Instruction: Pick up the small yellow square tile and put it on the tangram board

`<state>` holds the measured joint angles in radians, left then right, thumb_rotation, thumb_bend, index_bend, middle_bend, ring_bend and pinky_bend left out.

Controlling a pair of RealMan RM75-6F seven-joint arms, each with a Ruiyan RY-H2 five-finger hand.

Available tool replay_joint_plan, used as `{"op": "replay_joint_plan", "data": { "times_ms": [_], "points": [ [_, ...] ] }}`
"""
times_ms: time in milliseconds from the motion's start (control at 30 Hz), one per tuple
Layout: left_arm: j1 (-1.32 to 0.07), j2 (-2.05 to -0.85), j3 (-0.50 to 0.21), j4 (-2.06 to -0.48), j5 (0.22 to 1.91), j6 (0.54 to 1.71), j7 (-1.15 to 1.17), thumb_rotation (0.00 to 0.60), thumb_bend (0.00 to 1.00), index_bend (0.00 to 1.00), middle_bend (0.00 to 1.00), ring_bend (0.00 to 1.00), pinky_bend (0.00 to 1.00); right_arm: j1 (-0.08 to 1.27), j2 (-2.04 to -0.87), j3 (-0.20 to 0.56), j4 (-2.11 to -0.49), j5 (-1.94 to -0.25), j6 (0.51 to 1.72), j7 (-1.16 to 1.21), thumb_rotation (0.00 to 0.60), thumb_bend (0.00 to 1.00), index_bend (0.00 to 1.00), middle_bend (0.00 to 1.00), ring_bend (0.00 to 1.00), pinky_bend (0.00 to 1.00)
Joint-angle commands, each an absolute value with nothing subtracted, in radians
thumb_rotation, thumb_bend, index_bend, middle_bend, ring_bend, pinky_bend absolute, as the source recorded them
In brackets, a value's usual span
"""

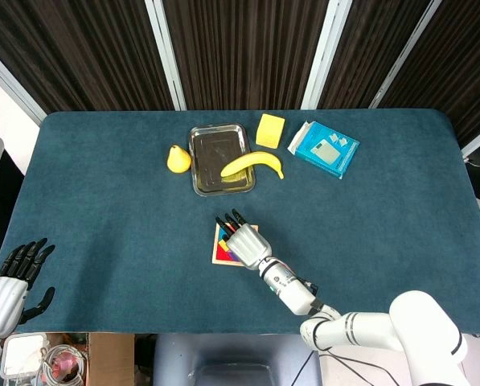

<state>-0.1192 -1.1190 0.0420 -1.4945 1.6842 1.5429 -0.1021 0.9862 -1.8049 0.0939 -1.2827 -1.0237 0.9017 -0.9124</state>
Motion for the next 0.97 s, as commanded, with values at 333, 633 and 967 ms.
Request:
{"op": "replay_joint_plan", "data": {
  "times_ms": [333, 633, 967],
  "points": [
    [-0.113, -1.113, 0.041, -1.496, 1.684, 1.556, -0.111, 0.6, 0.41, 0.0, 0.0, 0.0, 0.1, 0.638, -1.395, -0.063, -1.786, -1.196, 1.351, -0.739, 0.6, 0.34, 0.01, 0.0, 0.0, 0.0],
    [-0.116, -1.136, 0.038, -1.51, 1.682, 1.542, -0.05, 0.6, 0.41, 0.0, 0.0, 0.0, 0.1, 0.223, -1.277, -0.252, -1.671, -1.42, 1.768, -0.329, 0.6, 0.26, 0.0, 0.0, 0.0, 0.0],
    [-0.118, -1.147, 0.042, -1.508, 1.699, 1.543, -0.027, 0.6, 0.41, 0.0, 0.0, 0.0, 0.09, 0.174, -1.239, -0.194, -1.632, -1.467, 1.733, -0.244, 0.6, 0.26, 0.0, 0.0, 0.0, 0.0]
  ]
}}
